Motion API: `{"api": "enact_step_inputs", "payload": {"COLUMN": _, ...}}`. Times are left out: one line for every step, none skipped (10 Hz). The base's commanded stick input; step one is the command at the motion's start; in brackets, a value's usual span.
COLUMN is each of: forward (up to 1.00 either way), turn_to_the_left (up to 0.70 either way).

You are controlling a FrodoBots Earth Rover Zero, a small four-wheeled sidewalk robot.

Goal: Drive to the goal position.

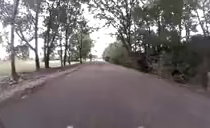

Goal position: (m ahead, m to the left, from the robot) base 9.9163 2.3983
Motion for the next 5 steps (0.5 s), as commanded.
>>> {"api": "enact_step_inputs", "payload": {"forward": 0.70, "turn_to_the_left": 0.00}}
{"api": "enact_step_inputs", "payload": {"forward": 0.70, "turn_to_the_left": 0.00}}
{"api": "enact_step_inputs", "payload": {"forward": 0.70, "turn_to_the_left": 0.00}}
{"api": "enact_step_inputs", "payload": {"forward": 0.70, "turn_to_the_left": 0.00}}
{"api": "enact_step_inputs", "payload": {"forward": 0.70, "turn_to_the_left": 0.00}}
